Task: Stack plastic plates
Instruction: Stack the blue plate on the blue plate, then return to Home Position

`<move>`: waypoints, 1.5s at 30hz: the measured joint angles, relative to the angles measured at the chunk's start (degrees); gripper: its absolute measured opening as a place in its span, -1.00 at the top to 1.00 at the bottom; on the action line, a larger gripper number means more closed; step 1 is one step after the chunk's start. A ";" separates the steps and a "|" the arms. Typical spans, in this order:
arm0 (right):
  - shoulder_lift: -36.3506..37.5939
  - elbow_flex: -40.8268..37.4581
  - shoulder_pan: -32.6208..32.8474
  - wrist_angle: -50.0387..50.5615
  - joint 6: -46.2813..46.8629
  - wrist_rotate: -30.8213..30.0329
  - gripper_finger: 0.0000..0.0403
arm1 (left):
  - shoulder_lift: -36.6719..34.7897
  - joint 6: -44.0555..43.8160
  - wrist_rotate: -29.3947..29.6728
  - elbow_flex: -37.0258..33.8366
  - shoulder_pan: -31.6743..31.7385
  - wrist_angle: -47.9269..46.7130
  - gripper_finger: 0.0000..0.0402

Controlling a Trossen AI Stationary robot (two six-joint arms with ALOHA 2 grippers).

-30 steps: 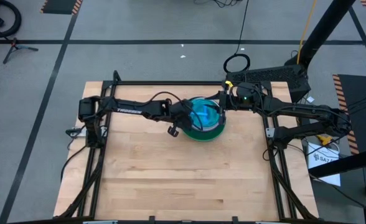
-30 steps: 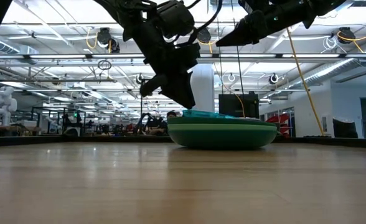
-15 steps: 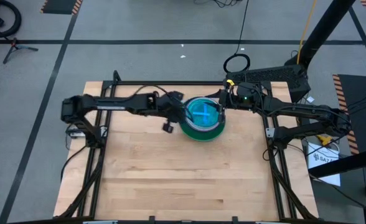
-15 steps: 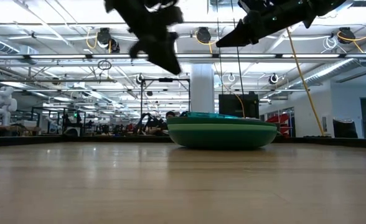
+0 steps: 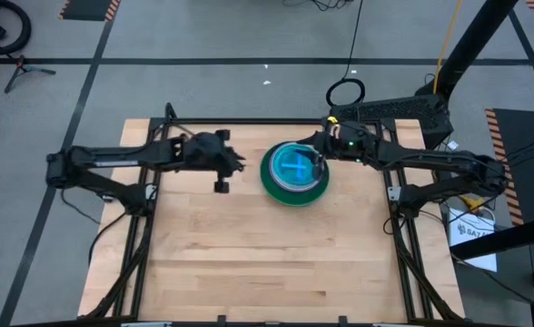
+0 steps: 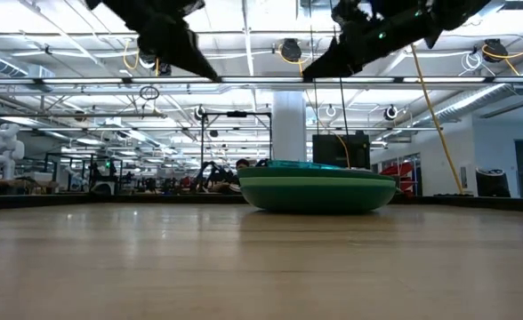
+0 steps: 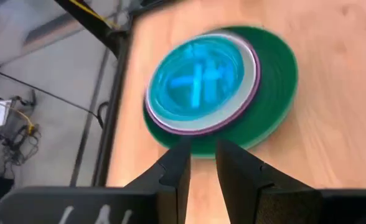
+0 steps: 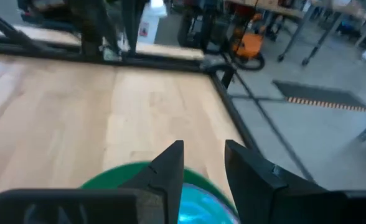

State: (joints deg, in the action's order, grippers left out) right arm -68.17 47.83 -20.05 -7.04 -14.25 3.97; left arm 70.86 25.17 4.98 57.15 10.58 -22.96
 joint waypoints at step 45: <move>-17.26 1.65 -0.92 12.54 8.09 -2.31 0.99 | -17.90 -16.31 10.17 -15.00 -5.80 -1.32 0.60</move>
State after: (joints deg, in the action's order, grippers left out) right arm -85.44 49.49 -20.98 5.50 -6.16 1.66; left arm 52.96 8.86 15.15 42.15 4.78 -24.29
